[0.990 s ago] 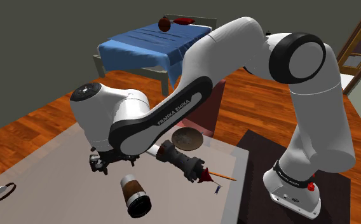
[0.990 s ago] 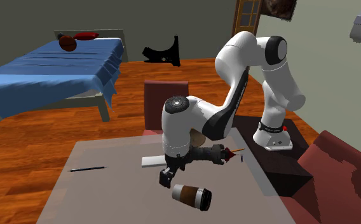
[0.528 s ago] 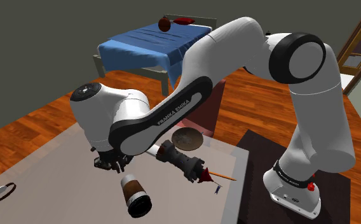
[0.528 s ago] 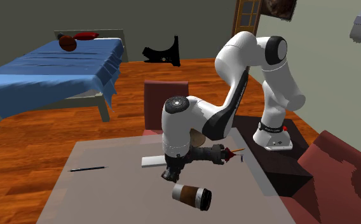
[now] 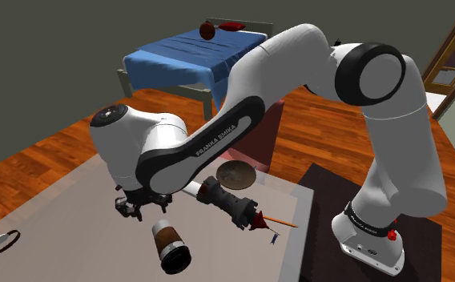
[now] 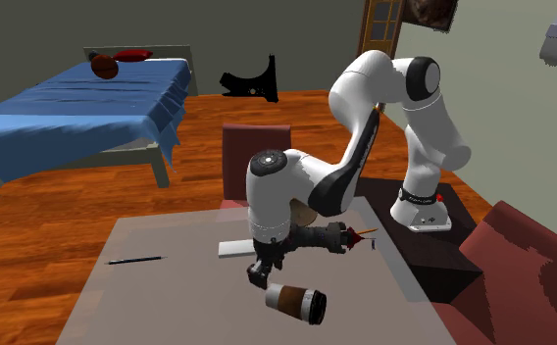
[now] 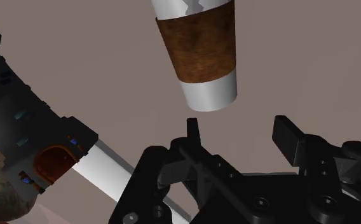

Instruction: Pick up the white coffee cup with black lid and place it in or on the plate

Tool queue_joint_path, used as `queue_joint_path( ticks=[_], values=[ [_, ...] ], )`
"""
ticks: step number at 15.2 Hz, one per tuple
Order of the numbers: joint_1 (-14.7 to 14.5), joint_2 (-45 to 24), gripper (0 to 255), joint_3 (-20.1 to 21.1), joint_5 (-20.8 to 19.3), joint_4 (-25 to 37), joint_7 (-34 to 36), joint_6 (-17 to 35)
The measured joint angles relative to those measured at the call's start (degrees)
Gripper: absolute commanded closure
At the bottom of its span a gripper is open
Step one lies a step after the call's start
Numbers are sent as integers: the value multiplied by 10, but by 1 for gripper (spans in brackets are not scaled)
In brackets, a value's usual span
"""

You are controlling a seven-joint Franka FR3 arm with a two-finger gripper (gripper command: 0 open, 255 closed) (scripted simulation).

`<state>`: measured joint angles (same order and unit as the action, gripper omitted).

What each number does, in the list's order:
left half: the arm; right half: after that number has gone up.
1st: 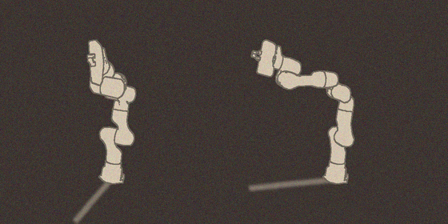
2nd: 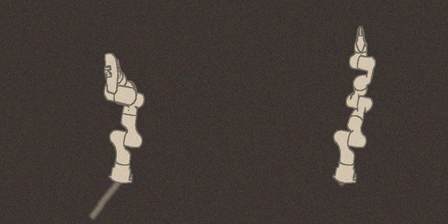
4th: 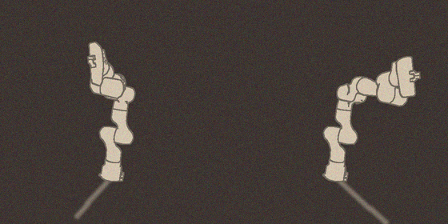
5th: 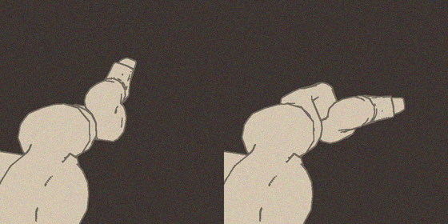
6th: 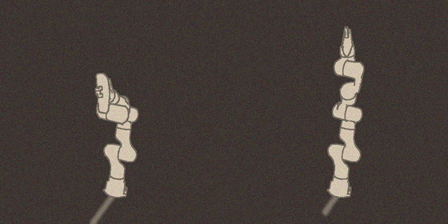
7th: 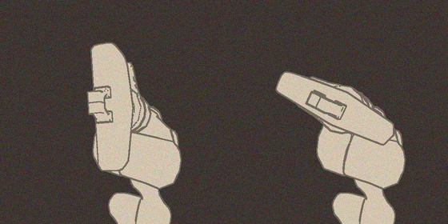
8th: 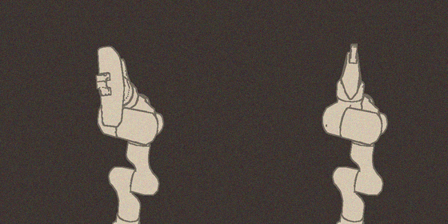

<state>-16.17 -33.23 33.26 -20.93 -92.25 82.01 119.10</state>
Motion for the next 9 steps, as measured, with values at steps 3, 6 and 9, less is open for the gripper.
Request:
queue_joint_path(
  ticks=[3,6,9],
  values=[
    [32,-67,0,33,35,44,-144,-45],
    [44,-112,0,47,45,67,-223,-66],
    [42,-125,0,46,43,62,-231,-55]
  ],
)
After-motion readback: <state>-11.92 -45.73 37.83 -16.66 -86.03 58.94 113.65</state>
